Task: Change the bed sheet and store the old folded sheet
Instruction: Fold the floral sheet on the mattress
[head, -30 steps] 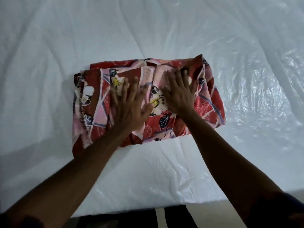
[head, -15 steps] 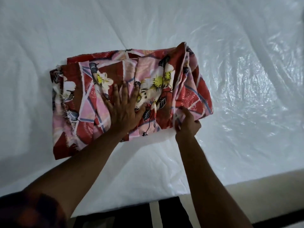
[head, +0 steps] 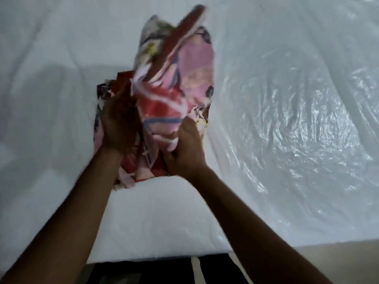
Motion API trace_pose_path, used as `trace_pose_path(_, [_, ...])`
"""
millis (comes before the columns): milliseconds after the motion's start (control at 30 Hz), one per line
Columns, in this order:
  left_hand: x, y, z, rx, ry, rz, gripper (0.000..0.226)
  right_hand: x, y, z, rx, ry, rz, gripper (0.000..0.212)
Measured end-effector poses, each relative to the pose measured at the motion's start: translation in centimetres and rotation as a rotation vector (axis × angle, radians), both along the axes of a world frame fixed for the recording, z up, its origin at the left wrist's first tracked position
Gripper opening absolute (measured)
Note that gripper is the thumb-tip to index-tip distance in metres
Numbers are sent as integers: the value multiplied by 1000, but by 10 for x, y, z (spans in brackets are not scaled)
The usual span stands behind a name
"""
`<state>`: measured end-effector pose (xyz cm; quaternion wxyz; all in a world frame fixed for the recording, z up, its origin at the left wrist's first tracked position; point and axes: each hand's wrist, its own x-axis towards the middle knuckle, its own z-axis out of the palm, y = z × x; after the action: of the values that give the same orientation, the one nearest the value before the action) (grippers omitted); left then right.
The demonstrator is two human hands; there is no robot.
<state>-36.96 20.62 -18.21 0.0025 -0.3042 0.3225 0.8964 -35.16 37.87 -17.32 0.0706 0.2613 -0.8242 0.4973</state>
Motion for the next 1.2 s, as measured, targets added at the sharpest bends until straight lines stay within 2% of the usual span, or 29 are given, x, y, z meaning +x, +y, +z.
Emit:
trace_pose_path(67, [21,-26,17,74,-17,66,48,18,-28,-16,295,35,202,43])
trace_pose_path(133, [38,-48,17,-66,-113,256,38,36,-50,-40,565,6,341,59])
trace_pose_path(200, [46,-58,10,-417,-279,309,37,48,-63,-57,694,-31,407,61])
trace_pose_path(267, [60,-63,-5,-844,-346,74,42,52,-70,-68,721,-103,412,66])
trace_pose_path(333, [77,-66,-28,-1343,-295,-259,57,48,-68,-68,740,-151,479,74])
trace_pose_path(367, [82,-64,-34,-1530,-263,-367,60,43,-64,-65,724,-170,535,75])
trace_pose_path(433, [82,-48,-32,-1799,-175,-397,61,33,-54,-50,603,-140,594,62])
trace_pose_path(467, [78,-34,-22,-1879,-130,-378,58,29,-46,-42,515,-109,534,49])
trace_pose_path(533, [73,-14,-18,-1928,-59,-365,59,24,-23,-37,365,-123,229,28])
trace_pose_path(600, [70,-7,-24,-1965,-207,-402,71,19,1,-38,329,-289,-209,32])
trace_pose_path(633, [69,-8,-30,-1935,-344,-402,80,17,13,-42,301,-436,-401,41])
trace_pose_path(700, [67,-16,-41,-1683,-578,-354,99,12,27,-45,118,-782,-589,59])
trace_pose_path(767, [60,-29,-54,-1375,-663,-337,111,5,28,-47,-136,-1020,-558,74])
trace_pose_path(800, [57,-34,-59,-1308,-679,-363,114,1,26,-48,-222,-1086,-515,76])
trace_pose_path(867, [51,-43,-63,-1225,-668,-397,116,-12,17,-52,-258,-1113,-436,76])
trace_pose_path(967, [43,-52,-63,-1058,-577,-342,112,-40,4,-57,-284,-1177,-354,81])
trace_pose_path(1067, [37,-60,-60,-880,-558,-331,107,-57,5,-56,-391,-1315,-205,60])
trace_pose_path(1133, [38,-60,-55,-699,-516,-374,91,-58,8,-49,-475,-1497,-128,65])
trace_pose_path(1200, [42,-52,-48,-477,-441,-428,75,-53,11,-47,-496,-1578,-44,55])
